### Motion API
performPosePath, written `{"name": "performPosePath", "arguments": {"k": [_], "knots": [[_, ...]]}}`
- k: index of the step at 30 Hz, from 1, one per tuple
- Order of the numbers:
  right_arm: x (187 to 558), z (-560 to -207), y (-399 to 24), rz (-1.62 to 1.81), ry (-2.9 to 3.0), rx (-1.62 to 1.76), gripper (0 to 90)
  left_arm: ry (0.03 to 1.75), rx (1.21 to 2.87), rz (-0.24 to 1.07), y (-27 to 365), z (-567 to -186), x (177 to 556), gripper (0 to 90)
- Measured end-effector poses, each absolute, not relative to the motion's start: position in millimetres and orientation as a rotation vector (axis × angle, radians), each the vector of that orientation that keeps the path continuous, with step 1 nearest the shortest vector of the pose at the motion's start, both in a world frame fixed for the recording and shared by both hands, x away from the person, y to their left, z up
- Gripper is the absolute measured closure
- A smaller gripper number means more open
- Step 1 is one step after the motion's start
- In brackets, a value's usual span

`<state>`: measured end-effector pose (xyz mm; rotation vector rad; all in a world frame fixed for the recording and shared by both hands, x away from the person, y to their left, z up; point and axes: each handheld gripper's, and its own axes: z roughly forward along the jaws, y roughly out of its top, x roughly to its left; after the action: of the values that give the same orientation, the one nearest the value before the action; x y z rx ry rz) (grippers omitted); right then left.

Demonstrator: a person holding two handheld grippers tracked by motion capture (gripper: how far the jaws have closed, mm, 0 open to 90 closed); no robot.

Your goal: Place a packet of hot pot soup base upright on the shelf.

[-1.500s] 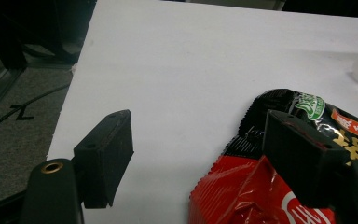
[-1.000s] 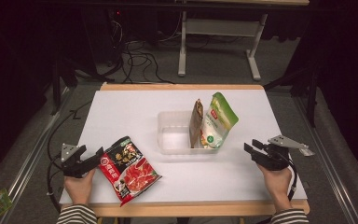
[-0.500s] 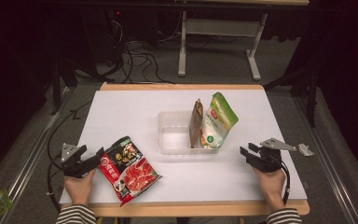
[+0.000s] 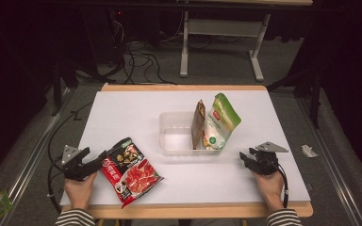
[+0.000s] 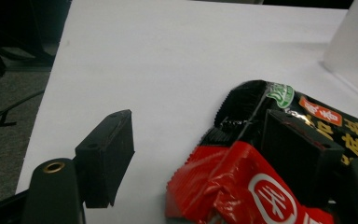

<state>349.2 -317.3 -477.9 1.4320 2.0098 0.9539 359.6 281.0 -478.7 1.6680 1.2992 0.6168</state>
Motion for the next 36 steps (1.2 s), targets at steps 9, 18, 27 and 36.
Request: {"name": "performPosePath", "arguments": {"k": [9, 18, 27, 36], "knots": [[351.7, -480.5, -311.0, 0.877, 2.049, 1.415, 49.0, 1.274, 1.731, 0.579, 284.2, -473.9, 350.3, 28.5], [350.9, -480.8, -309.5, 0.864, 2.049, 1.406, 48.3, 1.265, 1.817, 0.512, 283.0, -472.9, 357.3, 32.1], [349.3, -480.9, -306.9, 0.845, 2.051, 1.375, 48.3, 1.274, 1.859, 0.456, 280.1, -477.8, 363.6, 32.2], [349.5, -481.0, -307.0, 0.851, 2.046, 1.386, 48.0, 1.28, 1.872, 0.376, 279.1, -479.7, 368.7, 37.6]]}}
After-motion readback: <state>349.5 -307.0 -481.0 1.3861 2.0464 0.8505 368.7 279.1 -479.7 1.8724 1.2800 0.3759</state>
